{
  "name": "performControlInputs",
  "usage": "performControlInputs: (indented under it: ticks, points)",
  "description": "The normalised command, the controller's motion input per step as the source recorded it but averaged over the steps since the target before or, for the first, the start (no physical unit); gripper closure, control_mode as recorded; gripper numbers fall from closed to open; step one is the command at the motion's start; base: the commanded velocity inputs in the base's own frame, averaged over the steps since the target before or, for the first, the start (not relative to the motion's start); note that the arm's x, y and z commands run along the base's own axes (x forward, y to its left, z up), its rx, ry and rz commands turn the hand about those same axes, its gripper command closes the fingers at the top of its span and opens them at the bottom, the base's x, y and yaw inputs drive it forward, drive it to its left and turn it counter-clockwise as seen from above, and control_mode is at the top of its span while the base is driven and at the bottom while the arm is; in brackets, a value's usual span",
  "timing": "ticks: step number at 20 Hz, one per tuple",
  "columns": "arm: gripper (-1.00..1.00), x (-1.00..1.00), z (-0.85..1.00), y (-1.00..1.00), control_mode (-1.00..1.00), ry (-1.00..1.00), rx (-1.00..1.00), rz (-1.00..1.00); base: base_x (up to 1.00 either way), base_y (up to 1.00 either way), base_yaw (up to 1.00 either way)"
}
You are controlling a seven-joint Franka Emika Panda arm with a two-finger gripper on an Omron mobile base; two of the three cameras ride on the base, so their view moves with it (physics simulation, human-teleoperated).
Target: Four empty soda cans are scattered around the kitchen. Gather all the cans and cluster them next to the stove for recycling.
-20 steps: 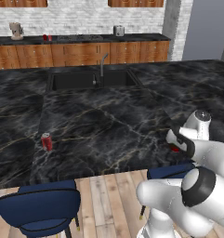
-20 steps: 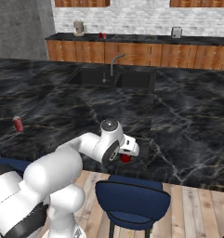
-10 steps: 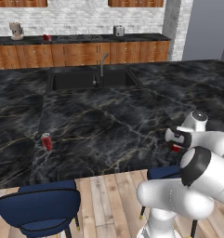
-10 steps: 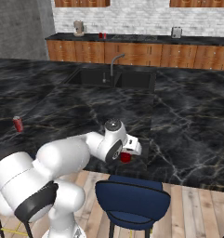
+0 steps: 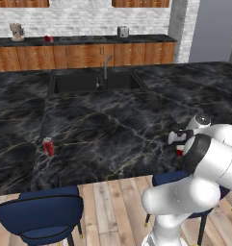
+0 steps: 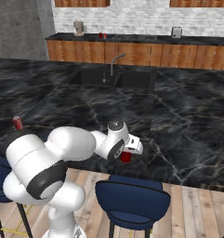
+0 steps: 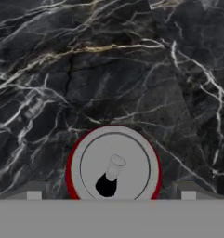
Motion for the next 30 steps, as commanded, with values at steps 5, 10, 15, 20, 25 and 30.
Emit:
performControlInputs:
  ticks: [5, 10, 15, 20, 25, 30]
  points:
    - [-1.0, 0.22, -0.17, -0.02, -1.0, 0.02, 0.0, 0.0, 0.0, 0.0, 0.0]
    - [1.0, 0.07, -0.06, -0.05, -1.0, 0.02, 0.02, -0.02, 0.0, 0.0, 0.0]
    - [1.0, -0.15, 0.17, -0.04, -1.0, 0.0, 0.05, -0.02, 0.0, 0.0, 0.0]
    - [1.0, -0.29, 0.76, 0.09, -1.0, -0.07, 0.0, 0.0, 0.0, 0.0, 0.0]
    - [1.0, -0.53, 0.8, 0.31, -1.0, -0.17, -0.02, 0.01, 0.0, 0.0, 0.0]
    - [1.0, -0.65, 0.7, 0.5, -1.0, -0.12, 0.0, 0.0, 0.0, 0.0, 0.0]
